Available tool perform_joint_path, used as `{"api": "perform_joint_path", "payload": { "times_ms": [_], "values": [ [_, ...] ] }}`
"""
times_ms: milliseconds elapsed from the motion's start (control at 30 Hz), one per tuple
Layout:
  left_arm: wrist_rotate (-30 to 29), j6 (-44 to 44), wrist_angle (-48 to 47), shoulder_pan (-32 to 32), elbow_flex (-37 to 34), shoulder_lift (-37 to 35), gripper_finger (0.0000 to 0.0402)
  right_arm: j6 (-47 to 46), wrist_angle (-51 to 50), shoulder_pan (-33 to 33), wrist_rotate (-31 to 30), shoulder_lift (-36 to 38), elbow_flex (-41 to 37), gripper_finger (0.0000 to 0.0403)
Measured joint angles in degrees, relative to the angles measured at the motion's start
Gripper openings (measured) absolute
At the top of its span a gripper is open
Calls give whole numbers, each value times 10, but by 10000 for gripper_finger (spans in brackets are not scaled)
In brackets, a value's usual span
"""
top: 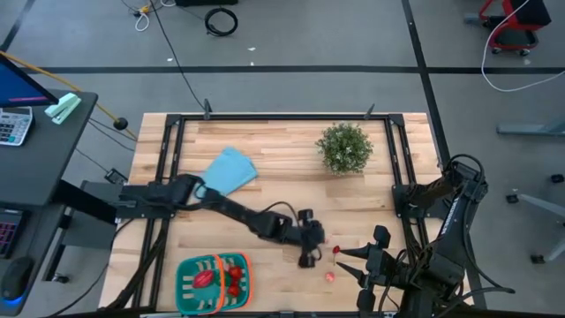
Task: Pick and placing Produce into tupperware
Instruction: Put the pink peach into the blue basket
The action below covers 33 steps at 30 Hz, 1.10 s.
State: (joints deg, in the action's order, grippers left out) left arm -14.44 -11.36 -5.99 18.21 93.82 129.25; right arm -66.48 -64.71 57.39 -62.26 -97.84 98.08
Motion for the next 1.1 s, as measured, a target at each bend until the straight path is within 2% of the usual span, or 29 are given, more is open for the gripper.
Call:
{"api": "perform_joint_path", "payload": {
  "times_ms": [167, 300, 433, 600, 833, 1100],
  "values": [
    [-2, -72, -119, 59, 0, -74, 13, 1, 0, 0, -1, 0, 0, 140],
    [-16, -127, -251, 121, 0, -120, 9, 2, 1, 0, -2, 0, -1, 140],
    [-37, -265, -397, 182, 0, -161, 12, 2, -1, 0, -2, 0, -12, 140],
    [-78, -436, -529, 246, 0, -198, 14, 1, 0, 0, -2, 0, -33, 140],
    [-78, -587, -637, 296, 0, -210, 12, -47, 0, 0, 0, 0, -66, 140],
    [-74, -569, -642, 313, 0, -210, 88, -55, 1, -2, 16, 0, -85, 140]
  ]
}}
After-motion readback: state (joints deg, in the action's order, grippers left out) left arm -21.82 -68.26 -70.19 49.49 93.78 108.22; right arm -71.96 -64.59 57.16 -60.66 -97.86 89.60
